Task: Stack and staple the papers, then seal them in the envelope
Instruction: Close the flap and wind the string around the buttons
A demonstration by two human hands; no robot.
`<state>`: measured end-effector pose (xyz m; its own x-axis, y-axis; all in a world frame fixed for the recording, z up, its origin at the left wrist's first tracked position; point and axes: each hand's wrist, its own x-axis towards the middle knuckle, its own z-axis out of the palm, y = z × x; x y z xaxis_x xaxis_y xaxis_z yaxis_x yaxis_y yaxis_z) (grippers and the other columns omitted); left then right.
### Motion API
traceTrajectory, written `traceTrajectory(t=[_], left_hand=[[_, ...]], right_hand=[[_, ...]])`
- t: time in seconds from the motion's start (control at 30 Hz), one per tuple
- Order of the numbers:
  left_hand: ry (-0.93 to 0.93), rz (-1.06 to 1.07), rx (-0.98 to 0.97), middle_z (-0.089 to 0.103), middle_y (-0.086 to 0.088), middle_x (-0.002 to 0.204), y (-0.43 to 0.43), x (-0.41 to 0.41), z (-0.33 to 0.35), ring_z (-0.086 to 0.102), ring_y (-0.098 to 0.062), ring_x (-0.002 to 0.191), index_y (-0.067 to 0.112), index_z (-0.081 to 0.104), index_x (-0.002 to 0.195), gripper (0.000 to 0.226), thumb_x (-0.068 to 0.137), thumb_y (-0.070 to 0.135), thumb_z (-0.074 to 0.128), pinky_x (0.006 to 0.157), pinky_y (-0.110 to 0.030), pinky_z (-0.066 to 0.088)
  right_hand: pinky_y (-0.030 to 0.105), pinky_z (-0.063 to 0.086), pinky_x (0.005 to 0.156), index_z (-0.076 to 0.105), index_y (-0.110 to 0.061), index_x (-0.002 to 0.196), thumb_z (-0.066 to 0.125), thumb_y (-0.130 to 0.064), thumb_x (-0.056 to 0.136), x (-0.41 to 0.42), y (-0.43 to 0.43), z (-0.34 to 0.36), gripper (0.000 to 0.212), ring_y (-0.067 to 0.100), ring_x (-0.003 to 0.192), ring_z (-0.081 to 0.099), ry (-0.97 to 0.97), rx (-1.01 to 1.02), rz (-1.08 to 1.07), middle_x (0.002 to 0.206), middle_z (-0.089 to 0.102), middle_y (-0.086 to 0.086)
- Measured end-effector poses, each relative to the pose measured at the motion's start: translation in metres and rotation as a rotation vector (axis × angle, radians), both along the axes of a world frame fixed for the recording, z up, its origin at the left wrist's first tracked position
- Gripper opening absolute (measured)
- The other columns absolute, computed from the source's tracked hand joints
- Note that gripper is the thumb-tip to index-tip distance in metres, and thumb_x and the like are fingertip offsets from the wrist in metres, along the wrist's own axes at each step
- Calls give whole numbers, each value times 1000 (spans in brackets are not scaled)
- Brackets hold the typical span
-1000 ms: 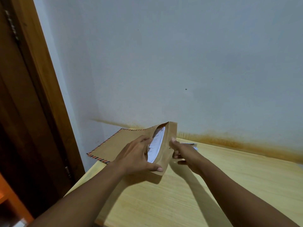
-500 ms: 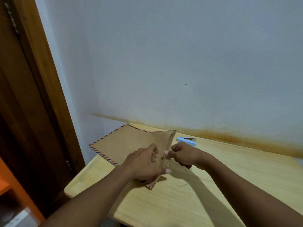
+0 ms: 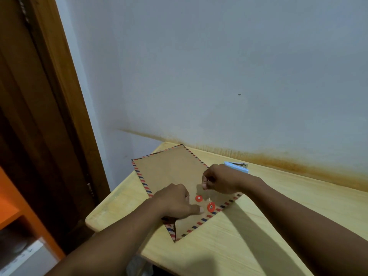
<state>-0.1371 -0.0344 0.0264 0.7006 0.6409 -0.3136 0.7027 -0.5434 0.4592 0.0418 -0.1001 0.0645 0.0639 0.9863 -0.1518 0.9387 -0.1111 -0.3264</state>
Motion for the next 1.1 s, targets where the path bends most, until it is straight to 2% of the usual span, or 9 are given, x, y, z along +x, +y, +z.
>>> traceTrajectory(t=[0.07,0.13,0.23,0.3,0.47,0.53,0.63,0.93,1.1], left_hand=[[140,65,226,62,-5,118,-2,1,-3,56,-23,111,22,60,106,75,68,86,62,87,-40,44],[224,122,292,32,-11,156,0,1,-12,29,-37,143,24,39,144,118,54,98,56,111,-56,29],[262,155,154,-14,-7,171,10,-1,-30,-17,-43,154,25,-5,162,151,46,104,50,121,-68,1],[268,126,131,-25,-6,169,15,-3,-37,-27,-40,152,25,-14,161,154,46,106,47,120,-68,-6],[245,77,155,-26,-3,168,22,-8,-42,-29,-36,152,27,-14,161,148,49,106,43,121,-65,-10],[220,73,175,-24,-2,169,23,-10,-44,-29,-35,152,28,-12,162,146,51,107,40,121,-65,-10],[213,78,202,-21,-3,170,23,-9,-46,-27,-36,153,27,-8,162,143,53,107,36,121,-66,-9],[235,132,214,-11,-10,171,12,8,-38,-21,-49,152,21,3,162,146,50,106,42,119,-69,-5],[245,136,219,-10,-8,171,13,8,-39,-20,-48,152,23,4,161,145,48,107,41,120,-69,-4]], right_hand=[[31,50,84,73,-15,98,61,-21,97,-4,9,-3,14,13,88,62,-19,-10,27,99,73,-3],[33,51,84,74,-13,98,63,-20,96,-6,18,-7,13,13,86,62,-21,-14,55,98,74,-1],[33,52,83,76,-17,93,65,-17,93,-8,28,-18,11,16,88,65,-35,-27,91,96,75,0],[32,53,80,76,-20,91,64,-16,93,-10,32,-25,12,14,87,66,-31,-38,105,91,74,-5],[23,50,77,77,-22,96,69,-21,92,-16,38,-40,9,8,88,66,91,-59,115,96,76,-8],[25,50,72,72,-20,90,74,-26,88,-15,38,-44,7,8,78,63,115,-22,99,84,72,-7],[21,37,58,64,-19,82,78,-30,85,-11,35,-50,18,3,61,50,110,42,57,66,57,-11],[30,51,68,66,-22,81,76,-38,85,14,27,-58,19,8,72,62,114,115,-62,78,70,-9],[23,43,63,61,-30,76,71,-36,90,25,4,-54,18,3,70,59,79,143,-54,73,65,-17]])
